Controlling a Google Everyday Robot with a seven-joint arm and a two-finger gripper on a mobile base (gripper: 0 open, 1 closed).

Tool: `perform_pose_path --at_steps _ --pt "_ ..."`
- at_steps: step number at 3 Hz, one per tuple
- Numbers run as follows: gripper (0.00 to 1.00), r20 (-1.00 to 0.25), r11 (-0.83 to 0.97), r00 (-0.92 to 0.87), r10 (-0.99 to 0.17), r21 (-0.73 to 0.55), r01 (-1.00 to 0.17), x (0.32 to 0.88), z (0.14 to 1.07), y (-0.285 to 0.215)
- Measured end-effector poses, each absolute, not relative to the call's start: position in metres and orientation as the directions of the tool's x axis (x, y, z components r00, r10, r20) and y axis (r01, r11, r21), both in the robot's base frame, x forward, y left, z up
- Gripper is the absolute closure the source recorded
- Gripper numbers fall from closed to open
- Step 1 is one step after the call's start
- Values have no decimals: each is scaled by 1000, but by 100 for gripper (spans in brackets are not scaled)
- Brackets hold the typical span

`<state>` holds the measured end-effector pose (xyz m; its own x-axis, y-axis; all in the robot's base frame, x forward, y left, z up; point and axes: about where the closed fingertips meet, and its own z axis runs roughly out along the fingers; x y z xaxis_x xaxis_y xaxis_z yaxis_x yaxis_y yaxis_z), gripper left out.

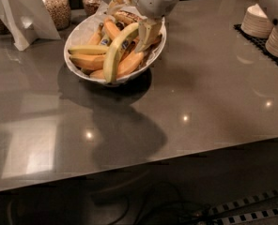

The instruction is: Pick banana from white bowl

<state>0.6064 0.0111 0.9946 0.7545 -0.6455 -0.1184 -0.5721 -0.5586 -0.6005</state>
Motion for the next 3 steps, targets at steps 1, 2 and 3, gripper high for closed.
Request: perform_pose_path --at_steps 1,2,3 --pt "32 -125 -578 767 -629 -585 -569 610 986 18" --pt "32 -131 -594 775 -618 -569 -569 615 977 24" --pt "33 -130 -609 781 -611 -554 -568 621 969 27"
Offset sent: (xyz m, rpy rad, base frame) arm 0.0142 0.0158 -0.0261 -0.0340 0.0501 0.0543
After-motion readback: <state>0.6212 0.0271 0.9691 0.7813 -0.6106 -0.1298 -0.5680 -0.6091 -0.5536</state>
